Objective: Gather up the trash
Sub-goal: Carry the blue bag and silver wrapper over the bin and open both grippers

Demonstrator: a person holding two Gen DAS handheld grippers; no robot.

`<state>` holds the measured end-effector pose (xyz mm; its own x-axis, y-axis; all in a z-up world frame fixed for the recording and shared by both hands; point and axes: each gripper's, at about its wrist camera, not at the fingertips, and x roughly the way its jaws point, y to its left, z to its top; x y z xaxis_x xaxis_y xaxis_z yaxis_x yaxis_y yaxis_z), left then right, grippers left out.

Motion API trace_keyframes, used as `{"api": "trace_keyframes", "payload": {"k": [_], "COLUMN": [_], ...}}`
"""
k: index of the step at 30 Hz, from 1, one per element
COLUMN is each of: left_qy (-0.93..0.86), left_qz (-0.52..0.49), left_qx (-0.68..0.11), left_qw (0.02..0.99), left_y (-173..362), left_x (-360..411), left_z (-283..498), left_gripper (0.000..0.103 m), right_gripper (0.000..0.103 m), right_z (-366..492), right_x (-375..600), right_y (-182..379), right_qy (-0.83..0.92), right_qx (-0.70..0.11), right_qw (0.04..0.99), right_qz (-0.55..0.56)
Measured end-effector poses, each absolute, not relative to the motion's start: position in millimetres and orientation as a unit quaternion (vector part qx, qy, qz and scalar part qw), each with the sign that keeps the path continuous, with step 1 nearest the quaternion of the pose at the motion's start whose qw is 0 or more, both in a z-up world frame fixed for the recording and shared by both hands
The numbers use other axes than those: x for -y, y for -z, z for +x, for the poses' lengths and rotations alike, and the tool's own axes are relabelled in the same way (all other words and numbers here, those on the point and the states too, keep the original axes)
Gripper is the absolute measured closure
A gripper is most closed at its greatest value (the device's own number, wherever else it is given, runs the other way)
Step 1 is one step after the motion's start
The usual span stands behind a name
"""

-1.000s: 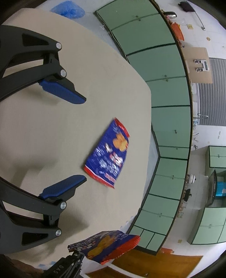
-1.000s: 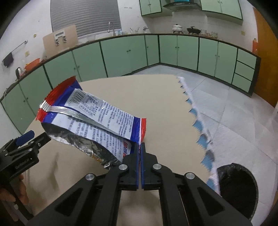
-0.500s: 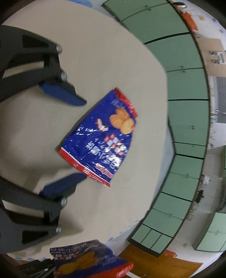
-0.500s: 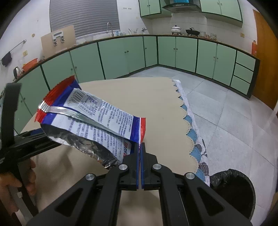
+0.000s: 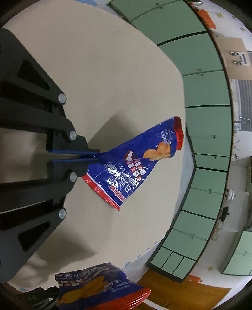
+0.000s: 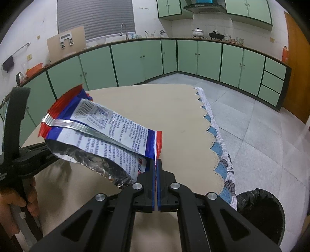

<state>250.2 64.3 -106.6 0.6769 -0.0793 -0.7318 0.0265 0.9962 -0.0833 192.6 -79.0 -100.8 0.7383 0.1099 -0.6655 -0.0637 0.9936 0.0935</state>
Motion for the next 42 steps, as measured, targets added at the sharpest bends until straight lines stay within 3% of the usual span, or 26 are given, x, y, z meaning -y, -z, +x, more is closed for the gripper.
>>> {"api": "trace_keyframes", "payload": {"k": [21,42], "left_qy": [0.094,0.277], "left_qz": [-0.024,0.02], "left_qx": [-0.34,-0.323], "left_qw": [0.936,0.905], "left_y": [64,64], "left_x": [-17,158], "left_z": [194,128], "left_gripper": [0.103,0.103], "right_gripper": [0.101,0.101], "right_z": [149,47], "right_x": [106,256], "right_y": [60,60], "right_qy": [-0.017,0.131], "right_qx": [-0.313,-0.313], "right_qw": [0.949,0.938], "right_qz": [0.036,0.072]}}
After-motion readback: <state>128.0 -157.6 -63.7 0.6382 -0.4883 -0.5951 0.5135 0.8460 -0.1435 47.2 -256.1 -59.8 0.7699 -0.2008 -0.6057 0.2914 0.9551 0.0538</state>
